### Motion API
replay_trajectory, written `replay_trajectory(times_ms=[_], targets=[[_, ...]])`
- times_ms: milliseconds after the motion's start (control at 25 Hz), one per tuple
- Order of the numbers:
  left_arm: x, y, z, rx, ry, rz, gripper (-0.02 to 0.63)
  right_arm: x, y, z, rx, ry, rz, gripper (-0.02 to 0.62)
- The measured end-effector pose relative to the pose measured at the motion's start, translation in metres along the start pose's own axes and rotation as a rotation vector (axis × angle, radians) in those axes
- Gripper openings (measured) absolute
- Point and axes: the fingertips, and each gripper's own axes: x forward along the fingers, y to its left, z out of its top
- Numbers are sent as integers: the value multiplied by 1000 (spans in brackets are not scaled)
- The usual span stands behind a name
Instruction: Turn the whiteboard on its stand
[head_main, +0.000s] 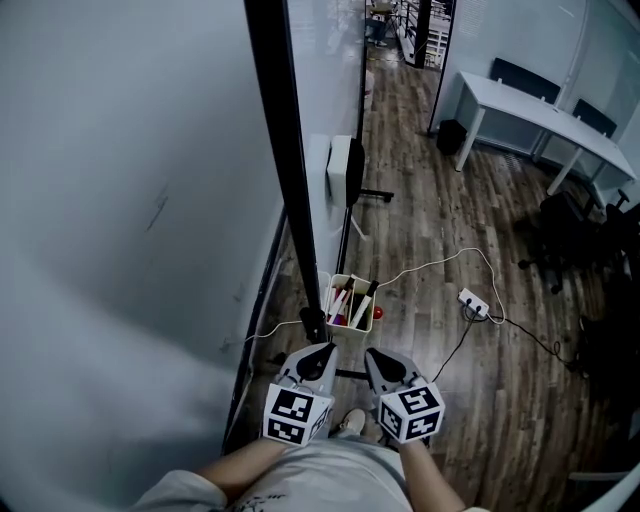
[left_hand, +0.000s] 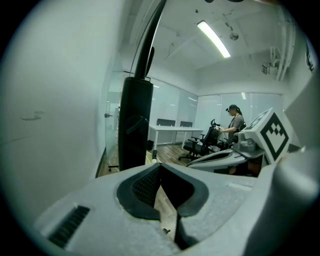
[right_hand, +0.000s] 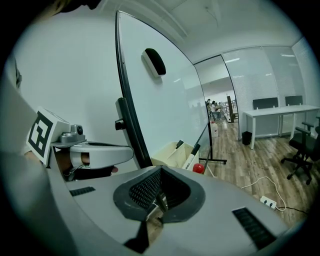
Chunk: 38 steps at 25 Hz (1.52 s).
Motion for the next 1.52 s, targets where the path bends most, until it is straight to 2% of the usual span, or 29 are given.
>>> replay_trajectory(times_ms=[360,680,1520], targets=[[29,-31,-9,59,21,-96,11,-21,-25,-1,37,-31,-103,-5],[45,-43,-11,30,39,-130,11,-34,-36,-5,42,-20,-133,-5],[45,-41,-13,58,37,-136,11,-31,-30,-4,27,-23,-120,-5]])
